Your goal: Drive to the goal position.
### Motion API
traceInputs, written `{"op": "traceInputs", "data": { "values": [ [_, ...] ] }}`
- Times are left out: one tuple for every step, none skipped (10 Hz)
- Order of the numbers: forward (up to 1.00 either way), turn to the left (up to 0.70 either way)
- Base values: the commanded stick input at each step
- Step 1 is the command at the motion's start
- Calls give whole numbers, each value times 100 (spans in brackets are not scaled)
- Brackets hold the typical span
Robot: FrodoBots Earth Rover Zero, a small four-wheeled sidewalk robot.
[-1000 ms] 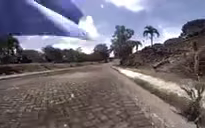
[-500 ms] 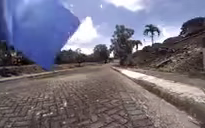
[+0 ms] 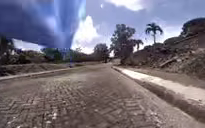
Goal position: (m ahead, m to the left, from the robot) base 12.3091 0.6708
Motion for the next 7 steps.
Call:
{"op": "traceInputs", "data": {
  "values": [
    [70, -23],
    [70, 0],
    [70, 0],
    [70, 0],
    [70, 0],
    [70, 0],
    [70, 0]
  ]
}}
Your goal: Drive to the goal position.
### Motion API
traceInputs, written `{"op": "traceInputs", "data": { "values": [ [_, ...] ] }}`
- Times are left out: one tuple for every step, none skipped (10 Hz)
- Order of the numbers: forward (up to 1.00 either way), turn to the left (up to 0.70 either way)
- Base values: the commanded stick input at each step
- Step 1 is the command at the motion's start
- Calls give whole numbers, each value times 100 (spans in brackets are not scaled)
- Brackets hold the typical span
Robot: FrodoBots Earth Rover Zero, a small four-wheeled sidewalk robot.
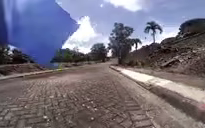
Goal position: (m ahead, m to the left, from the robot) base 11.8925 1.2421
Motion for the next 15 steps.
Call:
{"op": "traceInputs", "data": {
  "values": [
    [70, 0],
    [70, 0],
    [70, 0],
    [70, 0],
    [70, 0],
    [70, 0],
    [70, 0],
    [70, 0],
    [70, 0],
    [70, 0],
    [70, 0],
    [70, 0],
    [70, 0],
    [70, 0],
    [70, 0]
  ]
}}
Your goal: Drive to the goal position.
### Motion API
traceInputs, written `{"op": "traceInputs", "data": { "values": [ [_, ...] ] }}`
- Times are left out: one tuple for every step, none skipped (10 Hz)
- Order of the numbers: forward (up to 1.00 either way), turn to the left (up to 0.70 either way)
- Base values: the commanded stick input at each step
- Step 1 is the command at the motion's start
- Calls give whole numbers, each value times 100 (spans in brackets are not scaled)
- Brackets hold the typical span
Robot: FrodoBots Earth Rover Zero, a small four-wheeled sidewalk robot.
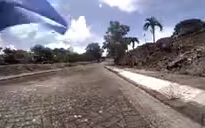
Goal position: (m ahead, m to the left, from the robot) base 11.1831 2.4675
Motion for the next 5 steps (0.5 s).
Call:
{"op": "traceInputs", "data": {
  "values": [
    [70, 0],
    [70, 0],
    [70, 0],
    [70, 0],
    [70, 0]
  ]
}}
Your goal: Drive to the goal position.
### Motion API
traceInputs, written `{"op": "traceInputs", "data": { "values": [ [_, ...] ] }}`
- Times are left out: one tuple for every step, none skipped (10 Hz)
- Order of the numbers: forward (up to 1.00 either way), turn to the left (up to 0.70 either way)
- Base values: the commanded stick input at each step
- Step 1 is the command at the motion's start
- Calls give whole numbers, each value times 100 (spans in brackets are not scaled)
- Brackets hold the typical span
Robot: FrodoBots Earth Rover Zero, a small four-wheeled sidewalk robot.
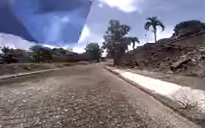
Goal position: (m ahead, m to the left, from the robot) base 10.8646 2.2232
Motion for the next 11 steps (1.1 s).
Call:
{"op": "traceInputs", "data": {
  "values": [
    [70, 0],
    [70, 0],
    [70, 0],
    [70, 0],
    [70, 0],
    [70, 0],
    [70, 0],
    [70, 0],
    [70, 0],
    [70, 0],
    [70, 0]
  ]
}}
